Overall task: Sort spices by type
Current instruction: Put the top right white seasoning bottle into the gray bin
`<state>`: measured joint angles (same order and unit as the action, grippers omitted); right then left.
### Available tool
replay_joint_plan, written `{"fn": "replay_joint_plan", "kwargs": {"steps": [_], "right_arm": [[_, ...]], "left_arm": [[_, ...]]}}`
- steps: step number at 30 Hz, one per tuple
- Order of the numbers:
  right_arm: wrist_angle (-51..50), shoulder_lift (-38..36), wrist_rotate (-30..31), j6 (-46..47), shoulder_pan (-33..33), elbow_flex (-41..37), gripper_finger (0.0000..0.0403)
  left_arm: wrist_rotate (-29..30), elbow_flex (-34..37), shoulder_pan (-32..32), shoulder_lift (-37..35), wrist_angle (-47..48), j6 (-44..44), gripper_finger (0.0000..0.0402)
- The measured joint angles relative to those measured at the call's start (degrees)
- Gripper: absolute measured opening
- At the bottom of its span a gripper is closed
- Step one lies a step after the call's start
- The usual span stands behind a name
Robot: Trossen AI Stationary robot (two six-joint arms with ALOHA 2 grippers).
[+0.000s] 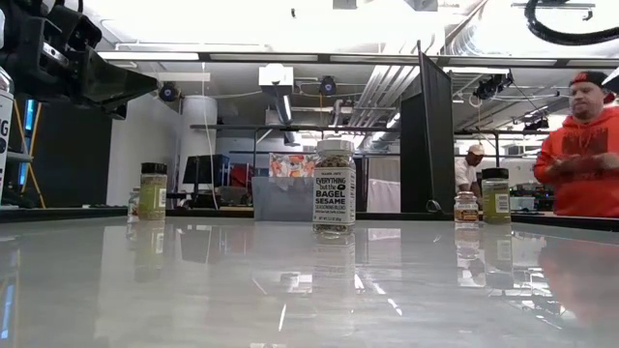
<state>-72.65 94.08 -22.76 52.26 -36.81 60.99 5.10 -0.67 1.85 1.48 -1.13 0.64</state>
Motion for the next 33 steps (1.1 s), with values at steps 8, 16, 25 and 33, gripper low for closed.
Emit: {"fn": "replay_joint_plan", "kwargs": {"steps": [8,16,25,33], "right_arm": [[-1.28,2.36,-1.86,-5.45,2.02,0.00,0.0000],[-2.74,4.26,-4.99,-10.76,4.54,0.00,0.0000],[-4.45,4.26,-5.51,-13.69,6.09,0.00,0.0000],[-4.95,4.26,-7.84,-17.74,6.04,0.00,0.0000]], "left_arm": [[0.00,0.00,0.00,0.01,0.00,0.00,0.0000],[0.00,0.00,0.00,0.00,0.00,0.00,0.0000],[0.00,0.00,0.00,0.02,0.00,0.00,0.0000],[0.00,0.00,0.00,0.01,0.00,0.00,0.0000]]}}
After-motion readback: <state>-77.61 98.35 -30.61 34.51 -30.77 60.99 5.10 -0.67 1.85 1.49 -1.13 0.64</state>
